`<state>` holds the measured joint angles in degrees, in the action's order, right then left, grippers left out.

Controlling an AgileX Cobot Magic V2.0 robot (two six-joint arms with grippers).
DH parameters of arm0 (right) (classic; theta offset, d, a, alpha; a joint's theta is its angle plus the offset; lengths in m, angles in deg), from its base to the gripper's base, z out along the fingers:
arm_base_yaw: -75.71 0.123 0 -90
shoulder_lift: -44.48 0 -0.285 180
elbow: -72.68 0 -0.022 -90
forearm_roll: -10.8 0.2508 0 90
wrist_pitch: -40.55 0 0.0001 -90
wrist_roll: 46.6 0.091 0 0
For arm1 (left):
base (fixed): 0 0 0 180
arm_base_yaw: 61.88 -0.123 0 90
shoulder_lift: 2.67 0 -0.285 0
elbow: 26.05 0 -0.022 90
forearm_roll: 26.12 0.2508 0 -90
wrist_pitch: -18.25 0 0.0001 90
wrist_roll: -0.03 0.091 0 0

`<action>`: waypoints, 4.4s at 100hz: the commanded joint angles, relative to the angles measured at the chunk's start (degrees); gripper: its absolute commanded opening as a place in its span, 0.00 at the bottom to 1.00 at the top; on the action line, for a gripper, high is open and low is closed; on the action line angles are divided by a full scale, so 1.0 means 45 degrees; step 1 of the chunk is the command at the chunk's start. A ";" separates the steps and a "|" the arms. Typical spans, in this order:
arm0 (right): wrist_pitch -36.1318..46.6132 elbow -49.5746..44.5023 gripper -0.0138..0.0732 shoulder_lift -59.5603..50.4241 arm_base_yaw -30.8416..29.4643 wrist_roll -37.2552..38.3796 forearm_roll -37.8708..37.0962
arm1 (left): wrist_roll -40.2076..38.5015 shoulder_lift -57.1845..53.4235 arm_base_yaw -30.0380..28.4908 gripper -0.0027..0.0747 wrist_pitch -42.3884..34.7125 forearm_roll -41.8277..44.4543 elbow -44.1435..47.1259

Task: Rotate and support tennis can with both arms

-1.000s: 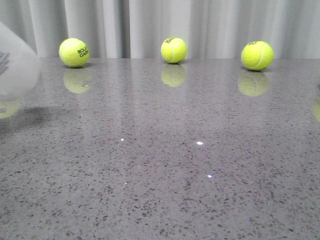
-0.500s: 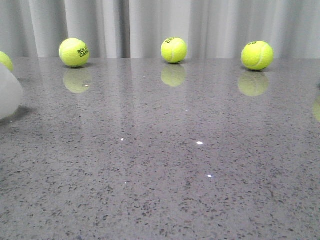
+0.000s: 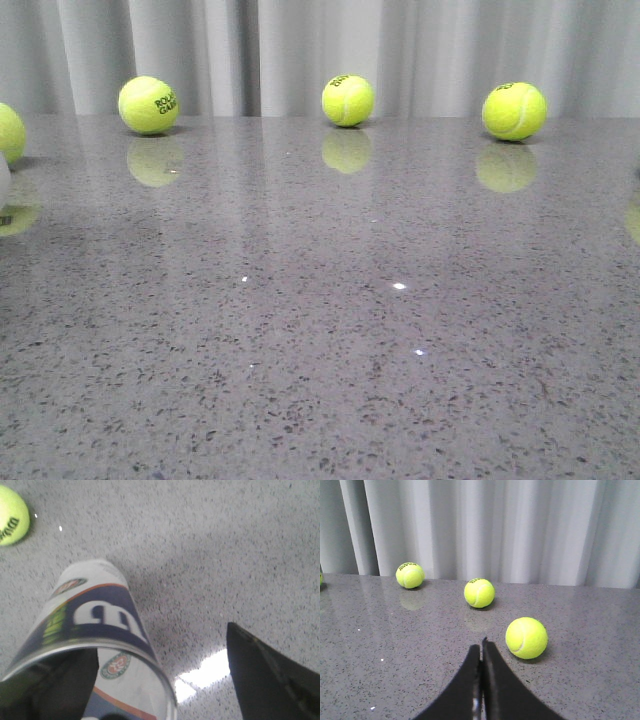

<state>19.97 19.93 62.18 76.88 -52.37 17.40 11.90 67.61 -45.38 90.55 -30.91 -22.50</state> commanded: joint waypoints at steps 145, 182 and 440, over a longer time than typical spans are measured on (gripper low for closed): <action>0.0987 0.0312 0.08 0.0138 -0.0048 -0.0022 0.0083 | -0.1255 -0.0172 0.0107 0.71 0.0147 0.1387 -0.3157; 0.0987 0.0312 0.08 0.0138 -0.0048 -0.0022 0.0083 | -0.2506 -0.3763 0.0107 0.71 -0.2830 0.1387 0.0160; 0.0987 0.0312 0.08 0.0138 -0.0048 -0.0022 0.0083 | -0.2874 -1.4075 -0.2756 0.01 -1.5384 0.1535 1.5296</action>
<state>19.97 19.93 62.18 76.88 -52.37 17.40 -0.60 6.19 -56.63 26.59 -24.08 45.18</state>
